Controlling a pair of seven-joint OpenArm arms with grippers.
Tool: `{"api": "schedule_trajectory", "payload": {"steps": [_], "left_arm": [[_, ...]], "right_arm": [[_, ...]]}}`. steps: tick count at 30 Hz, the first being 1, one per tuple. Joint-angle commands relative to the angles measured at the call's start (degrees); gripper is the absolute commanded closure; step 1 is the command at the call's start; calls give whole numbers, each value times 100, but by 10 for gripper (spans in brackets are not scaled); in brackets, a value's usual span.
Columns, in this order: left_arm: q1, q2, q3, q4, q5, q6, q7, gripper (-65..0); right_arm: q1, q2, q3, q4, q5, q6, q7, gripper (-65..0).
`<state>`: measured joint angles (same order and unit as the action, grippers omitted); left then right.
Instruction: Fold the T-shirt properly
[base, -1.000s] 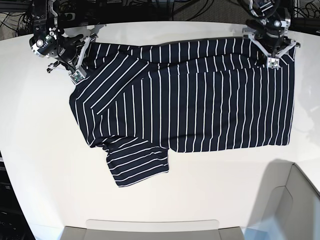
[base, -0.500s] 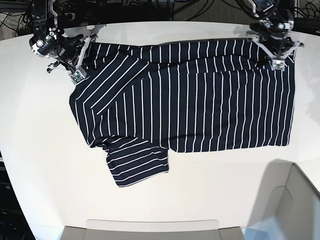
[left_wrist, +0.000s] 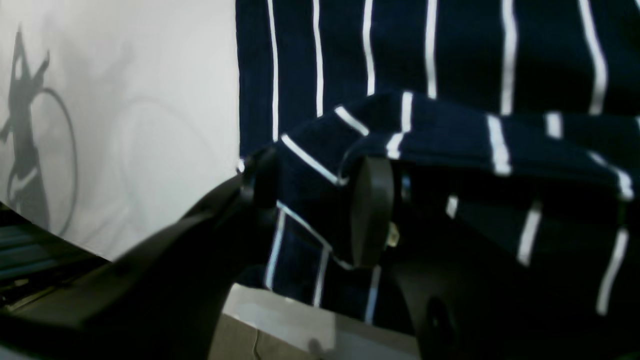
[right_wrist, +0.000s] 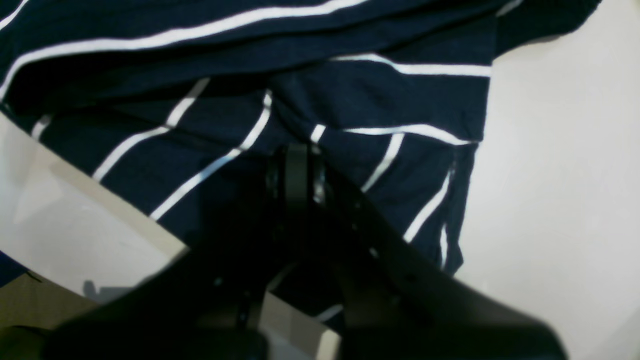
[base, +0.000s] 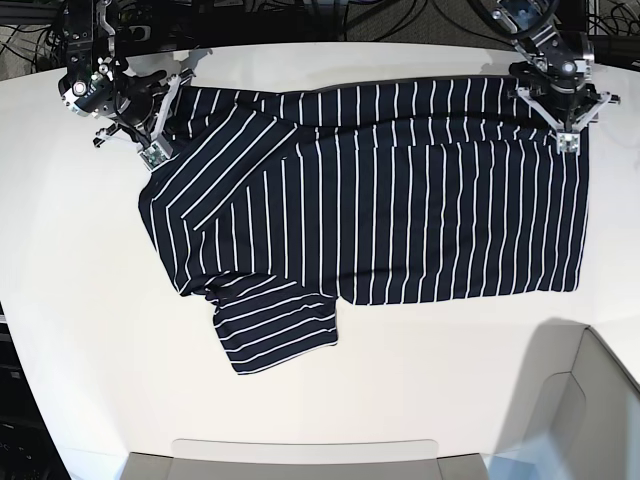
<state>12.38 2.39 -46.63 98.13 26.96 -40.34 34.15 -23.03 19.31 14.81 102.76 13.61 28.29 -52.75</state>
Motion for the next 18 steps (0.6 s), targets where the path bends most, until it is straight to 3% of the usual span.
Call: {"api": "schedule_trajectory", "payload": {"steps": [1, 3, 8, 18], "left_arm": [[-3, -59, 79, -15, -28, 34, -114, -230], [-3, -59, 166, -147, -19, 34, -114, -184], [-12, -59, 166, -191, -10, 34, -61, 0], [-513, -59, 131, -156, 807, 34, -105, 0]], "right_arm": [[39, 51, 27, 76, 6, -12, 40, 0], [39, 51, 27, 76, 6, -12, 40, 0], [39, 51, 27, 76, 6, -12, 40, 0], [39, 51, 27, 76, 6, -12, 40, 0]]}}
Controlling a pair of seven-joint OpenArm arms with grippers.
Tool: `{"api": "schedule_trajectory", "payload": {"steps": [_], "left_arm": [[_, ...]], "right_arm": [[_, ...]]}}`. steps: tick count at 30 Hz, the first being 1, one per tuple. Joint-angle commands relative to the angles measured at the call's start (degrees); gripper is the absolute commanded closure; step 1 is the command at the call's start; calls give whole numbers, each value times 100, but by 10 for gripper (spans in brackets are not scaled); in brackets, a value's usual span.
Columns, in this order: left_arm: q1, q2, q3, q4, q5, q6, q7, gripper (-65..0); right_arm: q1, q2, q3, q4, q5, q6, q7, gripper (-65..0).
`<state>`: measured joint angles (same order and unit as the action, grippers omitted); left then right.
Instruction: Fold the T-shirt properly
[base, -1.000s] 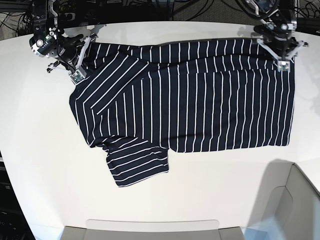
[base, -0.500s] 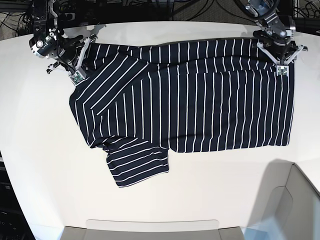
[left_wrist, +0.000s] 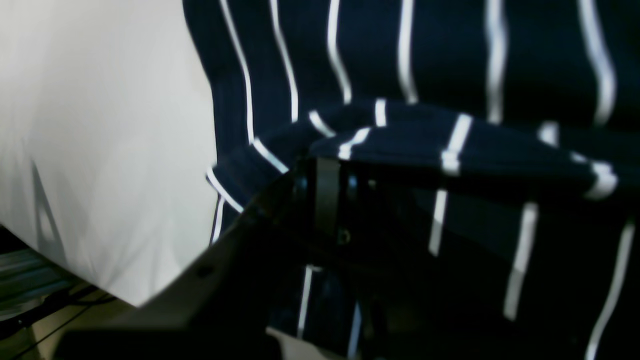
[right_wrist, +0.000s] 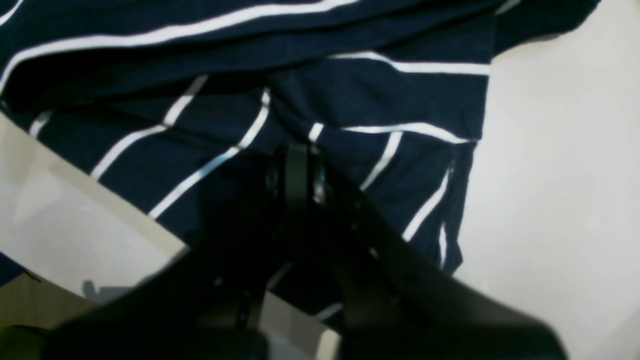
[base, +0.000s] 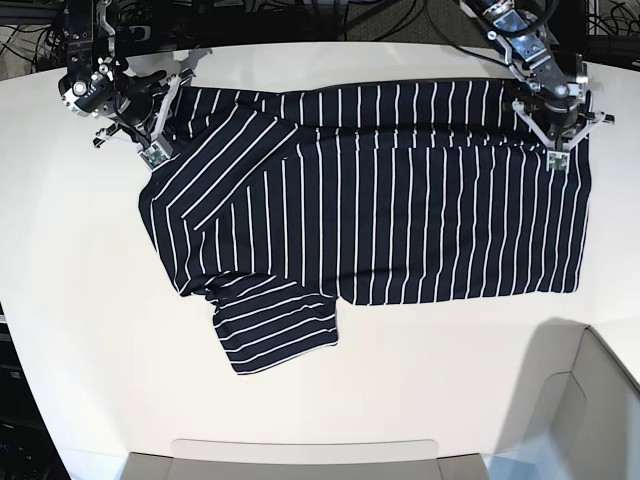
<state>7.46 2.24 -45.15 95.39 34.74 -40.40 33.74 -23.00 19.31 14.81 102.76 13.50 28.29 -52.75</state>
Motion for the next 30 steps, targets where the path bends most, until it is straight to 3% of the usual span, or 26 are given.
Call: {"api": "schedule_trajectory", "payload": {"steps": [1, 15, 22, 25, 30], "left_arm": [[-65, -44, -17, 118, 73, 40, -64, 0], [-742, -61, 27, 83, 732, 40, -73, 0], [-883, -378, 361, -304, 1146, 40, -73, 0], [-891, -404, 361, -331, 1234, 40, -73, -56], [-891, -580, 413, -331, 1234, 40, -81, -209]], "right_arm": [[28, 51, 27, 76, 17, -12, 40, 0], [19, 51, 27, 67, 17, -12, 40, 0], [19, 51, 27, 67, 17, -12, 40, 0], [19, 51, 27, 67, 17, -12, 40, 0], [28, 51, 27, 67, 17, -12, 40, 0]]}}
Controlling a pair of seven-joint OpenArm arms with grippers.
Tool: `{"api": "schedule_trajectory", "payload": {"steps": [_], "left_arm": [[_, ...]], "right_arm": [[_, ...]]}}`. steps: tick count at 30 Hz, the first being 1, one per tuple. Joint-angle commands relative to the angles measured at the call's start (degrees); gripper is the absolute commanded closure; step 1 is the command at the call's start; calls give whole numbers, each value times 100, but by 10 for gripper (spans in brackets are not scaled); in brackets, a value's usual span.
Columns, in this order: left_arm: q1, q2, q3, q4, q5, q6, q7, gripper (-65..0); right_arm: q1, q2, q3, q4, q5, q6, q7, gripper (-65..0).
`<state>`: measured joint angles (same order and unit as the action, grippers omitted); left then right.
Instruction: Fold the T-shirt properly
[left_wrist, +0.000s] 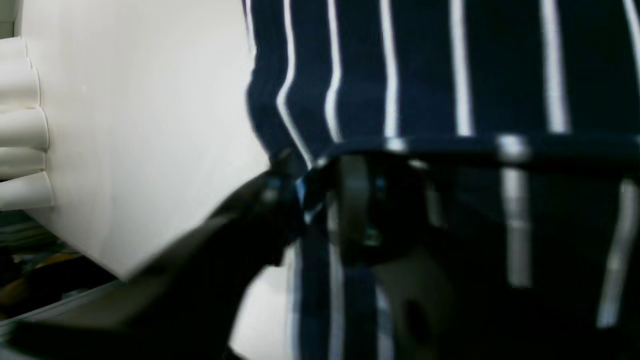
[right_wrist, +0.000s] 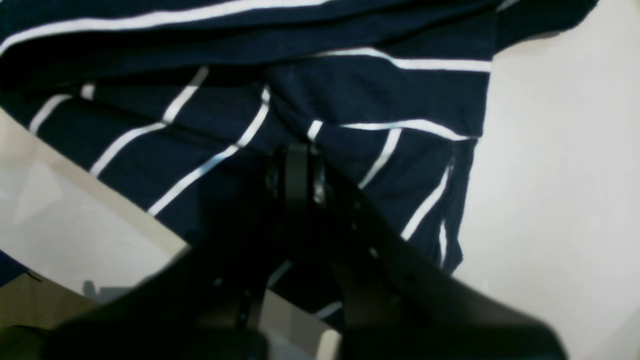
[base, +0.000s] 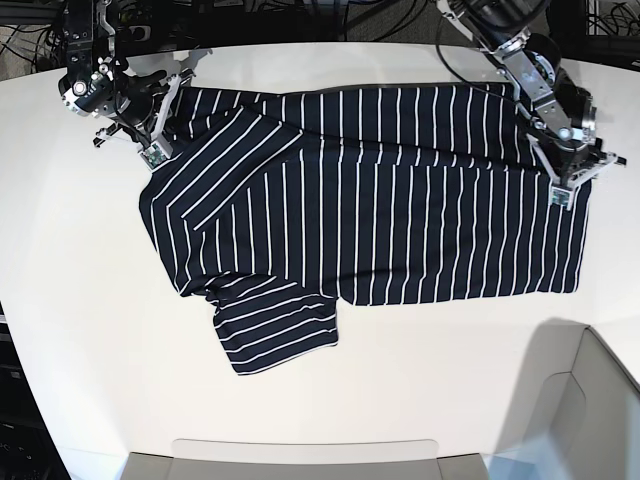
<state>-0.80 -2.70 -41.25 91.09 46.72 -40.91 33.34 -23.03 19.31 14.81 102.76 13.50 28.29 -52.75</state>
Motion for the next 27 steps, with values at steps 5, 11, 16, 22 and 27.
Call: {"api": "schedule_trajectory", "payload": {"steps": [5, 11, 16, 22, 27], "left_arm": [[-65, -200, 165, 109, 9, 91, -42, -262], [-487, -200, 112, 109, 18, 91, -33, -262], [-558, -165, 104, 293, -8, 91, -16, -262], [-452, 433, 104, 874, -8, 91, -24, -132], [-285, 811, 112, 1014, -8, 91, 11, 0]], "right_arm": [[30, 51, 27, 67, 17, -12, 40, 0], [30, 51, 27, 67, 17, -12, 40, 0], [39, 51, 27, 67, 17, -21, 40, 0], [153, 51, 62, 155, 53, -21, 49, 0], [180, 51, 71, 427, 61, -21, 49, 0]]}}
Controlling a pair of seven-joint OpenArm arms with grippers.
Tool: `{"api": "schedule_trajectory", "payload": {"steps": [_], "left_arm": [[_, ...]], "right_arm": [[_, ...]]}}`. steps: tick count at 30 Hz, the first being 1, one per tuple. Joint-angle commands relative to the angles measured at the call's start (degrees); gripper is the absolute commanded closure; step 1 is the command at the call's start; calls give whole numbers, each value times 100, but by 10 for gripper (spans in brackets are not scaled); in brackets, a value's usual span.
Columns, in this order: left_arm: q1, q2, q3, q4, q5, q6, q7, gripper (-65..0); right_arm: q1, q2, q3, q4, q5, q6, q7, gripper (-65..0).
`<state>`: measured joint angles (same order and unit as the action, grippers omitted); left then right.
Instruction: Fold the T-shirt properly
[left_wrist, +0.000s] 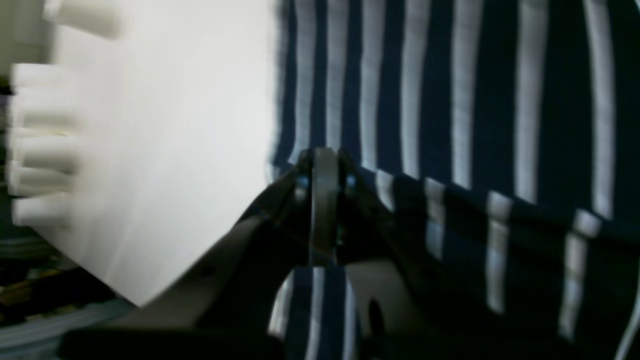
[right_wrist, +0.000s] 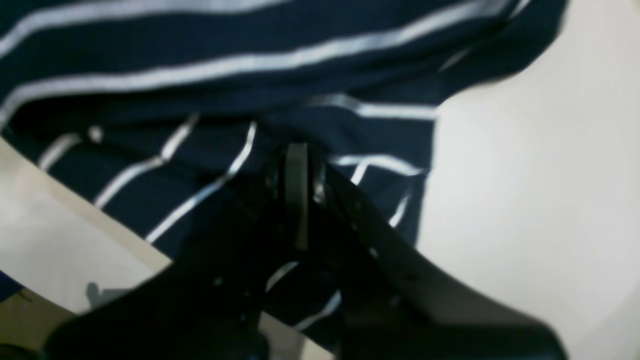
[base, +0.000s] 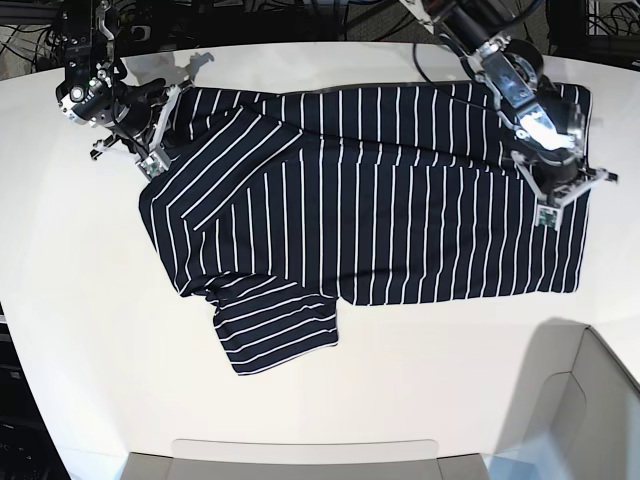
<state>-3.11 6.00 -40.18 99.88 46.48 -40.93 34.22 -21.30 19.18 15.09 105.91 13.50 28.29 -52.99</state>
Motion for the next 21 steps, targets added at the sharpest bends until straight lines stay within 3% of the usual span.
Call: {"api": "schedule_trajectory", "payload": {"steps": [1, 11, 18, 21], "left_arm": [[-18, -42, 23, 136, 16, 93, -77, 0], [158, -7, 5, 136, 16, 93, -68, 0], [122, 46, 23, 144, 16, 93, -59, 0], [114, 134, 32, 144, 16, 93, -59, 0]], "right_arm": [[7, 64, 42, 192, 61, -21, 73, 0], [77, 56, 236, 622, 70, -38, 73, 0], [1009, -59, 429, 552, 26, -29, 55, 0], [1686, -67, 289, 324, 26, -29, -261, 0]]}}
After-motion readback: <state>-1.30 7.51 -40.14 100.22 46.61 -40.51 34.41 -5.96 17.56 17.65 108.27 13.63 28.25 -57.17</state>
